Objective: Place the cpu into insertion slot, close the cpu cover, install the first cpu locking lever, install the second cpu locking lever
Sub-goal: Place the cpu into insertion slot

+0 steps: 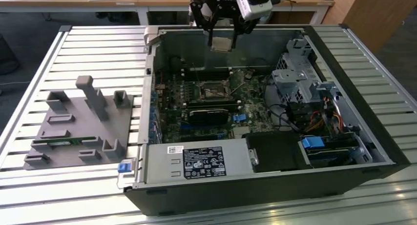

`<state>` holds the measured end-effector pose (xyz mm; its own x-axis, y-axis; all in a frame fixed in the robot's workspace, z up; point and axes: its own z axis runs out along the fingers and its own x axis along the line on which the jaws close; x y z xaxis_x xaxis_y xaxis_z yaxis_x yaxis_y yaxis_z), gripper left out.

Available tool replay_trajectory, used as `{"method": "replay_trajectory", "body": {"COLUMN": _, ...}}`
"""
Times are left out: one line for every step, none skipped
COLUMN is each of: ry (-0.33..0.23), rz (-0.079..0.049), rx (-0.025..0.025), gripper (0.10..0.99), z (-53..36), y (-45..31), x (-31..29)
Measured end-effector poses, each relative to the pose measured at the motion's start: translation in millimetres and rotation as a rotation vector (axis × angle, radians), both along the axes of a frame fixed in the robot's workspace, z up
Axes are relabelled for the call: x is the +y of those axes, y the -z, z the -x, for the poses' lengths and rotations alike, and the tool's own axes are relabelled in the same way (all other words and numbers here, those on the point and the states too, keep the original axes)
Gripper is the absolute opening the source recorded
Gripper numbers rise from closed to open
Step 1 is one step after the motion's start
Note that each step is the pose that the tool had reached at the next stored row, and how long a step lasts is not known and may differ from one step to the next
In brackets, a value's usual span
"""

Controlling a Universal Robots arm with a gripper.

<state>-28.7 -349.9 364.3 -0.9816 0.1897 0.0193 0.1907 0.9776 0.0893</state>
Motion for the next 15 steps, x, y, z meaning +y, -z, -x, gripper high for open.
{"method": "replay_trajectory", "body": {"ry": 0.002, "rz": 0.0, "rx": 0.0, "gripper": 0.541, "z": 0.0, "y": 0.0, "x": 0.0}}
{"method": "replay_trajectory", "body": {"ry": 0.003, "rz": 0.0, "rx": 0.0, "gripper": 0.541, "z": 0.0, "y": 0.0, "x": 0.0}}
{"method": "replay_trajectory", "body": {"ry": 0.005, "rz": 0.0, "rx": 0.0, "gripper": 0.541, "z": 0.0, "y": 0.0, "x": 0.0}}
{"method": "replay_trajectory", "body": {"ry": 0.007, "rz": 0.0, "rx": 0.0, "gripper": 0.541, "z": 0.0, "y": 0.0, "x": 0.0}}
{"method": "replay_trajectory", "body": {"ry": 0.009, "rz": 0.0, "rx": 0.0, "gripper": 0.541, "z": 0.0, "y": 0.0, "x": 0.0}}
{"method": "replay_trajectory", "body": {"ry": 0.011, "rz": 0.0, "rx": 0.0, "gripper": 0.541, "z": 0.0, "y": 0.0, "x": 0.0}}
{"method": "replay_trajectory", "body": {"ry": 0.014, "rz": 0.0, "rx": 0.0, "gripper": 0.541, "z": 0.0, "y": 0.0, "x": 0.0}}
{"method": "replay_trajectory", "body": {"ry": 0.016, "rz": 0.0, "rx": 0.0, "gripper": 0.541, "z": 0.0, "y": 0.0, "x": 0.0}}
{"method": "replay_trajectory", "body": {"ry": 0.018, "rz": 0.0, "rx": 0.0, "gripper": 0.541, "z": 0.0, "y": 0.0, "x": 0.0}}
{"method": "replay_trajectory", "body": {"ry": 0.02, "rz": 0.0, "rx": 0.0, "gripper": 0.541, "z": 0.0, "y": 0.0, "x": 0.0}}
{"method": "replay_trajectory", "body": {"ry": 0.022, "rz": 0.0, "rx": 0.0, "gripper": 0.541, "z": 0.0, "y": 0.0, "x": 0.0}}
{"method": "replay_trajectory", "body": {"ry": 0.024, "rz": 0.0, "rx": 0.0, "gripper": 0.541, "z": 0.0, "y": 0.0, "x": 0.0}}
{"method": "replay_trajectory", "body": {"ry": 0.027, "rz": 0.0, "rx": 0.0, "gripper": 0.541, "z": 0.0, "y": 0.0, "x": 0.0}}
{"method": "replay_trajectory", "body": {"ry": 0.029, "rz": 0.0, "rx": 0.0, "gripper": 0.541, "z": 0.0, "y": 0.0, "x": 0.0}}
{"method": "replay_trajectory", "body": {"ry": 0.031, "rz": 0.0, "rx": 0.0, "gripper": 0.541, "z": 0.0, "y": 0.0, "x": 0.0}}
